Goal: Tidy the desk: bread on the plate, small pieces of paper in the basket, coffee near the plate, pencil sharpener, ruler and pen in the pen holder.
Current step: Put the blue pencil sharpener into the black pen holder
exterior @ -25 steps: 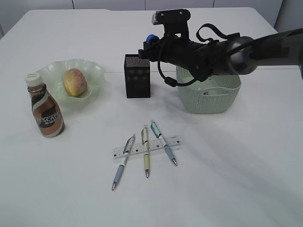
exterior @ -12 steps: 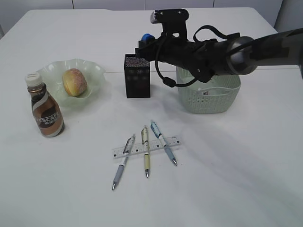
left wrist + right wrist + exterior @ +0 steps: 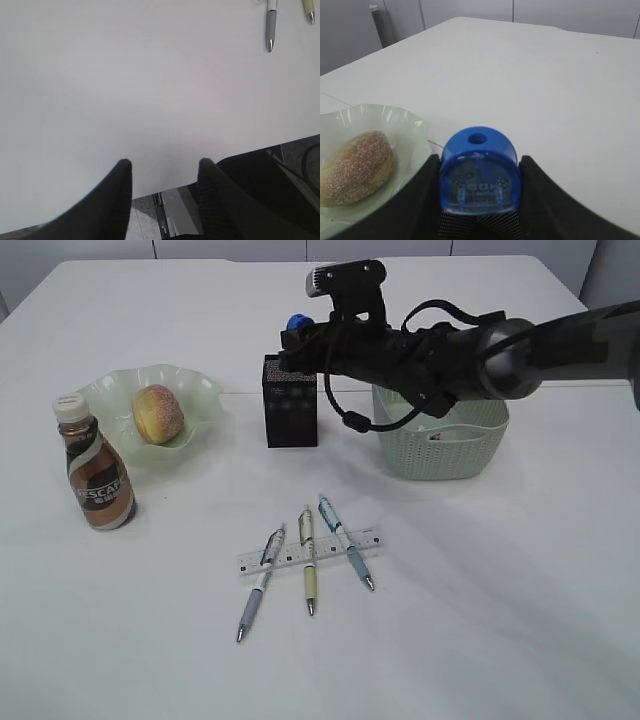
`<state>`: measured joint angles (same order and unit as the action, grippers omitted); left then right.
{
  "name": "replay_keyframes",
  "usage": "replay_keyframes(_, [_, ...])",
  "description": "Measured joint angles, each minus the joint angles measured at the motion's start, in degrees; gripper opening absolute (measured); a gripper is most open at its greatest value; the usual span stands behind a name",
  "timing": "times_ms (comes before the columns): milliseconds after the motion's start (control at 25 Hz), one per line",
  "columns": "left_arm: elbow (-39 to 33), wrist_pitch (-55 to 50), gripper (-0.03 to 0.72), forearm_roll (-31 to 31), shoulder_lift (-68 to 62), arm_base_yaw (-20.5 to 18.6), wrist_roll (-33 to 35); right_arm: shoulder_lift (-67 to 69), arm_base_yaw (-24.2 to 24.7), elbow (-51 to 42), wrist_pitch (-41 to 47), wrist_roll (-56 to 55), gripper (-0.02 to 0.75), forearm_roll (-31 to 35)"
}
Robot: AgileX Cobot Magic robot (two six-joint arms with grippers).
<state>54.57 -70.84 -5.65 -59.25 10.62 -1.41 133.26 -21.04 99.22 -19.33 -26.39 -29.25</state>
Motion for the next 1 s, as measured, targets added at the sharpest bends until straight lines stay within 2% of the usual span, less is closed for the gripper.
replay_keyframes(840, [0.00, 0.00, 0.318, 0.00, 0.00, 0.00, 0.00, 2.84, 0.00, 4.50, 0.88, -3.13, 0.312, -4.45])
replay_keyframes(1000, [0.00, 0.00, 0.318, -0.05, 0.00, 0.00, 0.00, 3.03, 0.00, 4.65, 1.11, -3.36, 0.331, -4.91])
